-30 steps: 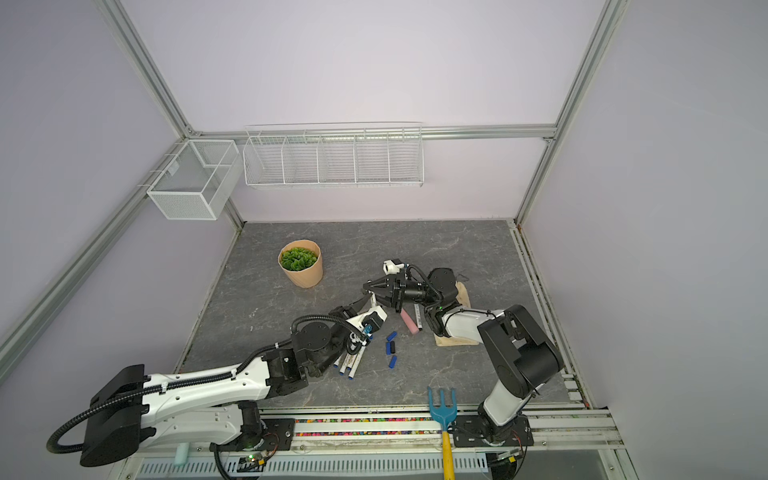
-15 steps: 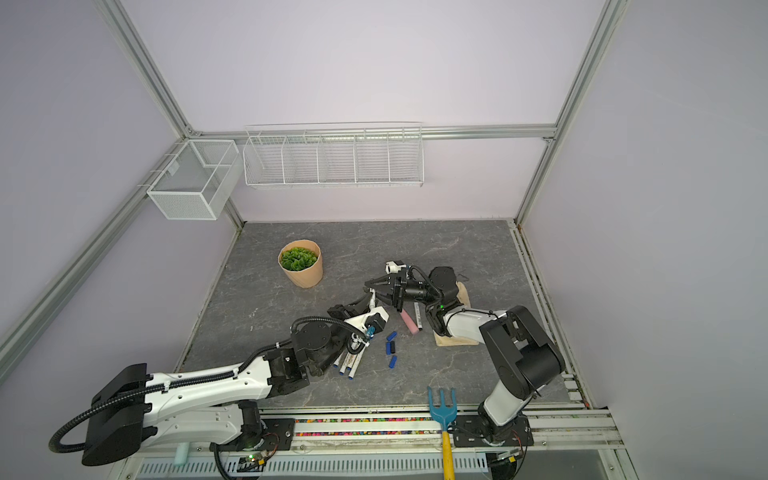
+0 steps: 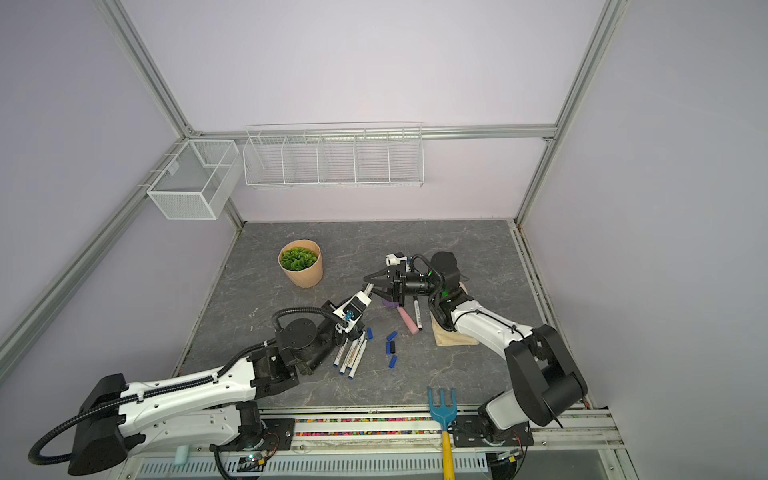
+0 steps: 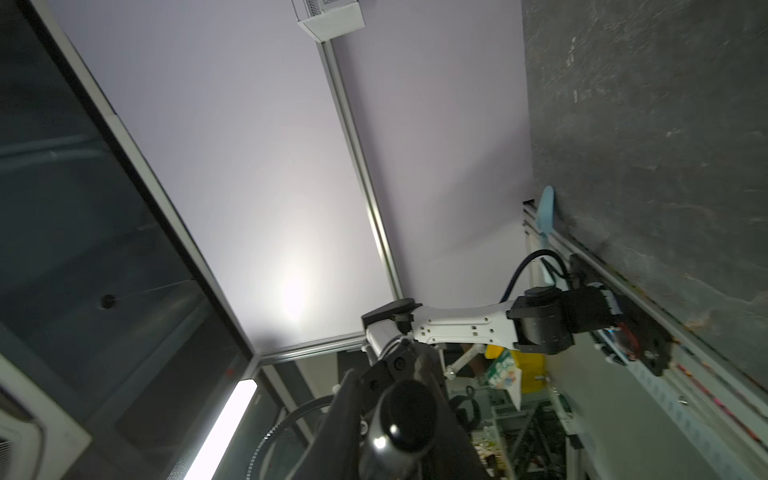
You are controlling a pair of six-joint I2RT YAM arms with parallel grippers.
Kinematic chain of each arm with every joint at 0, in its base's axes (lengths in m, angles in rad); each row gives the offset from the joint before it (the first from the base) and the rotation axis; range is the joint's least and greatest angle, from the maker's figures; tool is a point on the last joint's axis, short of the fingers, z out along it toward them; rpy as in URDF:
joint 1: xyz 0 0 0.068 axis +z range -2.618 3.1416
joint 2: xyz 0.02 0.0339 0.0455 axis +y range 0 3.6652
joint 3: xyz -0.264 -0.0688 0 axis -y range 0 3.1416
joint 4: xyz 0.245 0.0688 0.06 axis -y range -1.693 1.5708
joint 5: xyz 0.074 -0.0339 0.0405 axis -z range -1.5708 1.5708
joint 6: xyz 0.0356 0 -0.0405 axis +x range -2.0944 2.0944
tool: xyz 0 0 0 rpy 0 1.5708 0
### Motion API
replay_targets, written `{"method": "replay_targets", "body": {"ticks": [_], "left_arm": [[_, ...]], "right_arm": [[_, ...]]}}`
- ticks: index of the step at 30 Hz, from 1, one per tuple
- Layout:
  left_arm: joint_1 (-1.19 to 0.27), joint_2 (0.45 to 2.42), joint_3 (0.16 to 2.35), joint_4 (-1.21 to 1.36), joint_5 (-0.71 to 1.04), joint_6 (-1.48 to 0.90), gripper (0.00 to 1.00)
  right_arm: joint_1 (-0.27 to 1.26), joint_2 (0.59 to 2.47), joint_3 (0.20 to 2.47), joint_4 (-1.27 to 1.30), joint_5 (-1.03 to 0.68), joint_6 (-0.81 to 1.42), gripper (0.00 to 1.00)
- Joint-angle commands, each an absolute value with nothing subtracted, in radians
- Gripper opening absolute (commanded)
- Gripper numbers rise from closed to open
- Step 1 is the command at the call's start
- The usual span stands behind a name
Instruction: Insert the pens into the pen caps
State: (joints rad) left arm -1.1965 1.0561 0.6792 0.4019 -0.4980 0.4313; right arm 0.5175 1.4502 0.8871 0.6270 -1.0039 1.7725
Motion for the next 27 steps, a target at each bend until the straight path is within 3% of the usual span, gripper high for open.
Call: {"method": "replay_targets", "body": {"ticks": [1, 4, 7, 15, 27], "left_arm": [[-1.183, 0.989, 0.741, 0.397, -0.419, 0.175, 0.00], [-1.158, 0.944, 0.747, 0.320, -0.397, 0.052, 0.00], [-1.122, 0.901, 0.763, 0.207, -0.360, -0.057, 0.00], [-1.082, 0.898, 0.727, 0.126, -0.339, -0.176, 0.00], [-1.071, 0.883, 0.538, 0.141, -0.523, -0.460, 0.00]], "right_arm": [[0.527, 1.373, 1.064, -0.146, -0.978, 1.106, 0.35], [0.515, 1.343, 1.237, -0.567, -0.821, 0.769, 0.46], [0.478, 1.302, 1.276, -0.683, -0.728, 0.654, 0.52], [0.451, 1.314, 1.254, -0.718, -0.707, 0.575, 0.51], [0.559, 1.412, 1.133, -0.877, -0.420, 0.312, 0.52]]}}
